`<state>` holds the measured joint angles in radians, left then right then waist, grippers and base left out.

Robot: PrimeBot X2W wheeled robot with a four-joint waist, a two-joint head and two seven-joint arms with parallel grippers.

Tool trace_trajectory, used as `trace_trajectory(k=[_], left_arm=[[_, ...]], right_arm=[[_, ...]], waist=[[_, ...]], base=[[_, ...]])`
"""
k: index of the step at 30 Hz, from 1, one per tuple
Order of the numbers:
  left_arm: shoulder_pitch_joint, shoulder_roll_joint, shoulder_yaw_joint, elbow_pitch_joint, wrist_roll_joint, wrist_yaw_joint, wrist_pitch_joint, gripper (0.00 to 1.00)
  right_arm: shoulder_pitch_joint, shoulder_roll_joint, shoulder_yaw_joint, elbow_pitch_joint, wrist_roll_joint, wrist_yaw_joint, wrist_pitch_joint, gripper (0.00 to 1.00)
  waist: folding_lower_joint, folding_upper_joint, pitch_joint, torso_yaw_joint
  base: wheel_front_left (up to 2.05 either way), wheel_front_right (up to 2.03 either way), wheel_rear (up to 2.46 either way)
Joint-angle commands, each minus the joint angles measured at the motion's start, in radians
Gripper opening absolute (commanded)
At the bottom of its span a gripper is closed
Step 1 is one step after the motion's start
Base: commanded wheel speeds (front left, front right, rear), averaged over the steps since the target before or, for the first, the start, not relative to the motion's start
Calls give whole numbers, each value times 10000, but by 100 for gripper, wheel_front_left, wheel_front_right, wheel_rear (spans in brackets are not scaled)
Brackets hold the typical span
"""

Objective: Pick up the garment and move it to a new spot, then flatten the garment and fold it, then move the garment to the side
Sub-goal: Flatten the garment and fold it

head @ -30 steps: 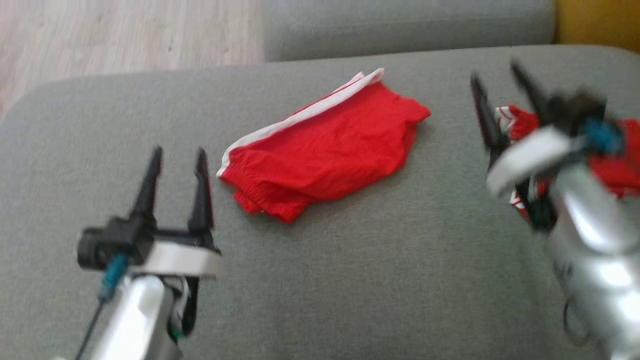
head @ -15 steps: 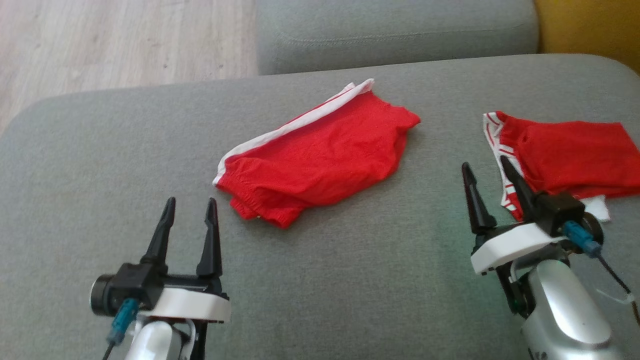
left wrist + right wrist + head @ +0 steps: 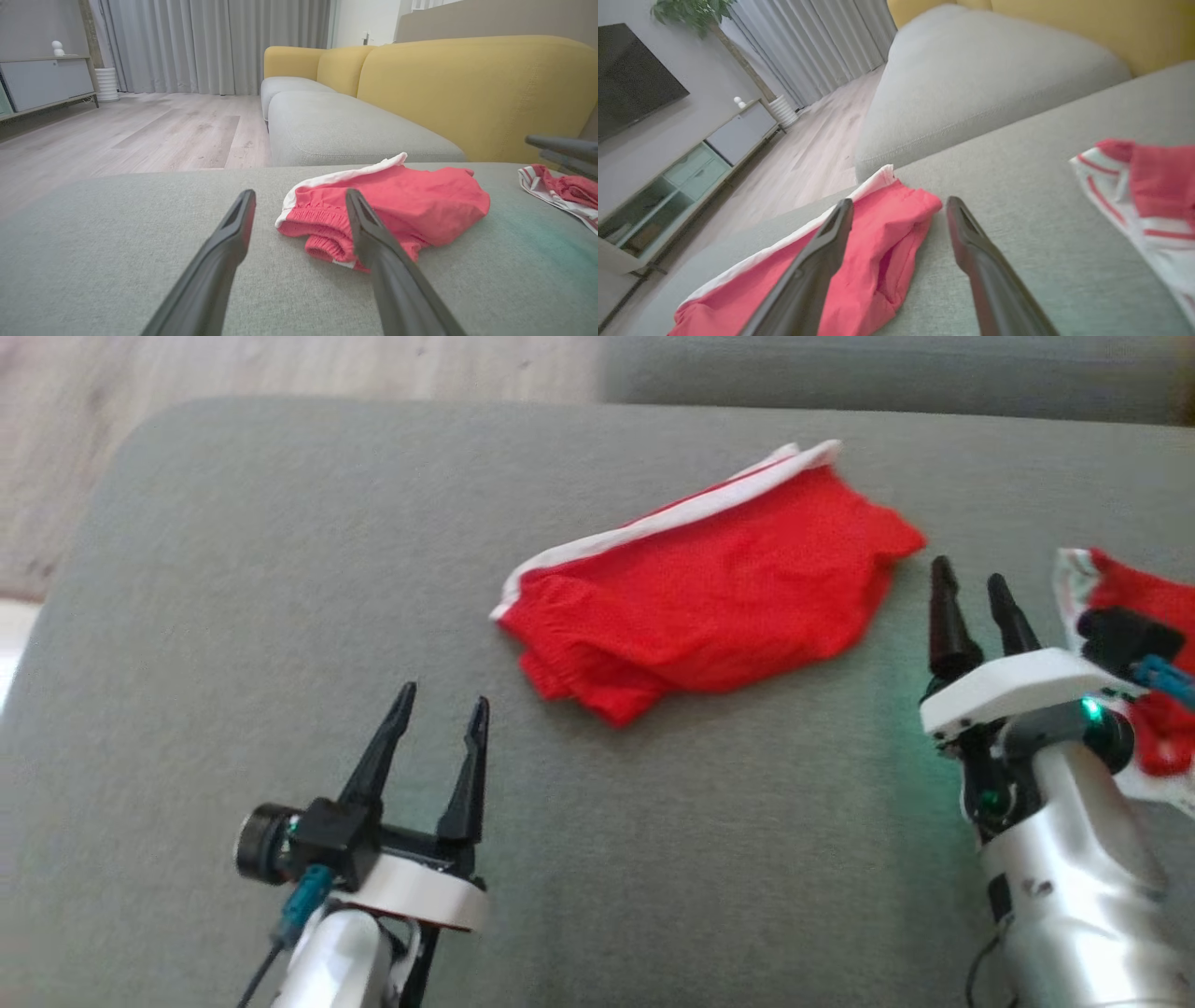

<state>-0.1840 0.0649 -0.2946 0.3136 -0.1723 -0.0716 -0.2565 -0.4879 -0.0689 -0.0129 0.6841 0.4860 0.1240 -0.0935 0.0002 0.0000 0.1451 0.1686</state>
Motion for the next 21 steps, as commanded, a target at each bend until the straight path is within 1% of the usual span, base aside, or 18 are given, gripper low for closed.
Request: trace_trajectory(k=[1,5,10,12,16,21], left_arm=[[-383,11,264,-255,58,-20,-53,100],[-489,-55,27,-97,108,-98,-53,100],[-584,-100,-256,33,125,-203,-53,100],[-629,-102,-560,166,323,-285,-53,100],[-695,-114,-683,159,333,-341,-53,100],[-737,-131,-730,83,229,-357,-53,100]], right_arm=[[-367,147,106,-153,95,67,8,100],[-1120,172,-768,1057,713,67,247,100],[-1957,116,-1616,2684,687,67,641,100],[-2256,48,-2041,3280,767,67,793,100],[-2812,-235,-2700,4488,636,67,995,100],[-3394,-484,-2922,5505,133,67,1072,100]], waist=[[-2,0,354,504],[-2,0,587,1092],[-2,0,756,1721],[-2,0,801,1931],[-2,0,910,2246],[-2,0,1073,2465]], base=[[0,0,0],[0,0,0],[0,0,0],[0,0,0],[0,0,0],[0,0,0]])
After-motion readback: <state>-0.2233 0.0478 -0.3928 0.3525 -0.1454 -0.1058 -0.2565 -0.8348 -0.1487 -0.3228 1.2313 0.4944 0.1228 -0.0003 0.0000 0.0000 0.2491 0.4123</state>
